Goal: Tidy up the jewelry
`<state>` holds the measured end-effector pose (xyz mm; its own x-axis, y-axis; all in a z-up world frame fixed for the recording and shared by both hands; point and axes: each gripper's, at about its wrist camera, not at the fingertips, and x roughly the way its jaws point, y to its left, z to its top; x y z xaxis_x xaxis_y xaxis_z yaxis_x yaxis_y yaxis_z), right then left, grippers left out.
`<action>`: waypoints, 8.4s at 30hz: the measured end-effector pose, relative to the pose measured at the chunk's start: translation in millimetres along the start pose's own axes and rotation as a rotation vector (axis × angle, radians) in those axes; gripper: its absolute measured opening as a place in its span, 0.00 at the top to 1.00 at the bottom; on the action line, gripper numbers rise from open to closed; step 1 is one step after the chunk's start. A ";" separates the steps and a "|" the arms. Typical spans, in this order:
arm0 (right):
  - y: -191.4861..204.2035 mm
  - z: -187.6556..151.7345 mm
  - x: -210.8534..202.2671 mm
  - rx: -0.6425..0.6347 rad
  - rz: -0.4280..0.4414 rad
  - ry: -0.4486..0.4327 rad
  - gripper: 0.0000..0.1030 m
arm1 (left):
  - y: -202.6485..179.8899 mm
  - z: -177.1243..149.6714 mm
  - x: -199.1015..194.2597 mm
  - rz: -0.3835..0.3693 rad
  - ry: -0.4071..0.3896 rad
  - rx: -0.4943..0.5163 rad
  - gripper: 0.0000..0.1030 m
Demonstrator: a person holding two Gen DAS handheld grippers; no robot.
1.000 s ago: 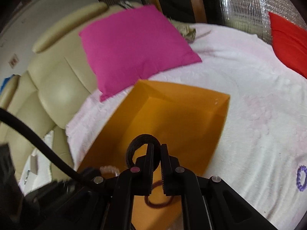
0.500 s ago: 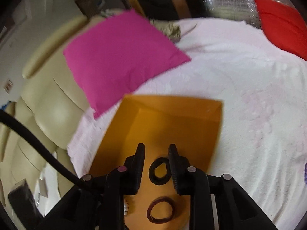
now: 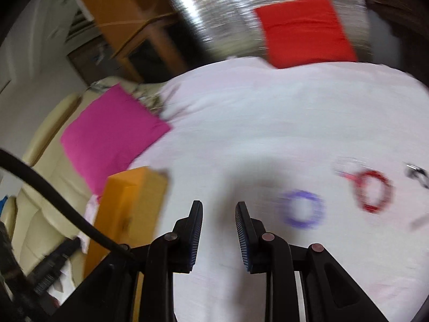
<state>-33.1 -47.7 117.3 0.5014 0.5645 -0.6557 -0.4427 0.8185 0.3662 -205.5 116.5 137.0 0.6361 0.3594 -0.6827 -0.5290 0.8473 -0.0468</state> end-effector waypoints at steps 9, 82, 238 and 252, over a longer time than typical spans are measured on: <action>-140.7 -16.7 -56.8 0.172 -0.131 -0.041 0.72 | -114.1 -4.9 -0.6 -0.086 -0.033 0.169 0.19; -23.1 -19.2 -0.9 -0.016 0.158 -0.021 0.94 | -54.3 3.8 8.4 -0.330 -0.082 -0.069 0.91; -160.3 -20.6 -52.5 0.266 0.020 -0.021 0.90 | -206.1 -12.6 125.2 -0.407 0.193 0.360 0.85; -173.1 -24.0 -17.0 0.274 -0.160 0.093 0.87 | -189.9 -23.6 159.1 -0.366 0.308 0.393 0.82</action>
<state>17.2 -201.4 49.2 0.4726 0.4244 -0.7723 -0.1410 0.9015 0.4091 -17.1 3.6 20.0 0.5148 -0.0615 -0.8551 -0.0235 0.9960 -0.0858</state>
